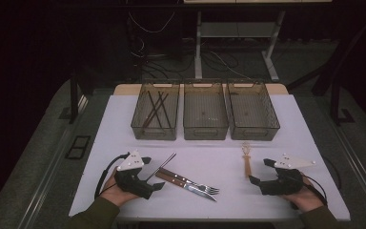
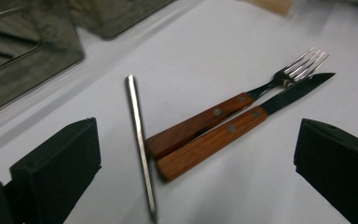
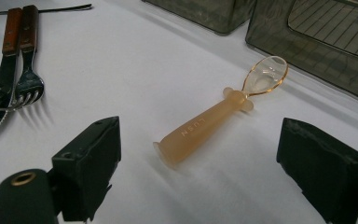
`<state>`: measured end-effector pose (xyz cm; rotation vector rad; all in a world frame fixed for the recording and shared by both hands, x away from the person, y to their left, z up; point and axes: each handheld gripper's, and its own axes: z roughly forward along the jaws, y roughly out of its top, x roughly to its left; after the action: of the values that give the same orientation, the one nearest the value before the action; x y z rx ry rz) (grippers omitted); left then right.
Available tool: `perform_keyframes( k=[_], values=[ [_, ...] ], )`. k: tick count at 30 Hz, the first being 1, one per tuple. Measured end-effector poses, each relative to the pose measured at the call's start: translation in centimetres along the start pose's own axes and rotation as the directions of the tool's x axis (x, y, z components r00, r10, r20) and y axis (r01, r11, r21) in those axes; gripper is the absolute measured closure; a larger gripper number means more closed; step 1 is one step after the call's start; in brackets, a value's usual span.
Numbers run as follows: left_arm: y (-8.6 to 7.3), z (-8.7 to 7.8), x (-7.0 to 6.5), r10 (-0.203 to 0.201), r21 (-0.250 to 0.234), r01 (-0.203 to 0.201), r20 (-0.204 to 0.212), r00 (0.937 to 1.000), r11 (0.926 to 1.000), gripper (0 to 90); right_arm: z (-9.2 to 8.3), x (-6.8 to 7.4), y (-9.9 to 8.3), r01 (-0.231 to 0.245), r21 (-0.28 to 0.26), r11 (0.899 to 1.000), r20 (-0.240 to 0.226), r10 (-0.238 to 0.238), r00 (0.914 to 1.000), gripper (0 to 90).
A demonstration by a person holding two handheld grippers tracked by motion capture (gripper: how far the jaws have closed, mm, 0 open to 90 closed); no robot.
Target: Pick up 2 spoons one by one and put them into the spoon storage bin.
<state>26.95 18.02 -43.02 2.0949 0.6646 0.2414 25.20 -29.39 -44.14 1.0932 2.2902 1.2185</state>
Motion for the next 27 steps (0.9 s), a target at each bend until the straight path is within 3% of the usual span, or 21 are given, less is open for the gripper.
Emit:
perform_keyframes(
  k=[5, 11, 21, 27],
  values=[
    [-1.0, -1.4, 0.5, -0.039, 0.009, 0.04, -0.047, 0.9981, 0.9992, 10.6, 0.0, 0.1, 0.0, 0.001, 0.003, 1.0, -0.005, -0.001, 1.0, 13.7],
    [-1.6, -2.5, 0.7, -0.063, 0.012, 0.064, -0.071, 0.9955, 0.9979, 22.6, -0.1, 0.1, 0.0, 0.001, -0.003, 1.0, 0.0, -0.001, 1.0, 13.7],
    [-1.5, -2.6, -0.1, -0.057, 0.037, 0.057, 0.003, 0.9984, 0.9977, 65.9, 0.0, 0.1, 0.0, 0.006, 0.002, 1.0, 0.0, -0.006, 1.0, 13.7],
    [-1.5, -1.7, -0.6, -0.066, 0.116, 0.057, 0.075, 0.995, 0.9916, 85.6, 0.0, 0.1, 0.0, 0.005, 0.002, 1.0, -0.003, -0.005, 1.0, 13.7]
  ],
)
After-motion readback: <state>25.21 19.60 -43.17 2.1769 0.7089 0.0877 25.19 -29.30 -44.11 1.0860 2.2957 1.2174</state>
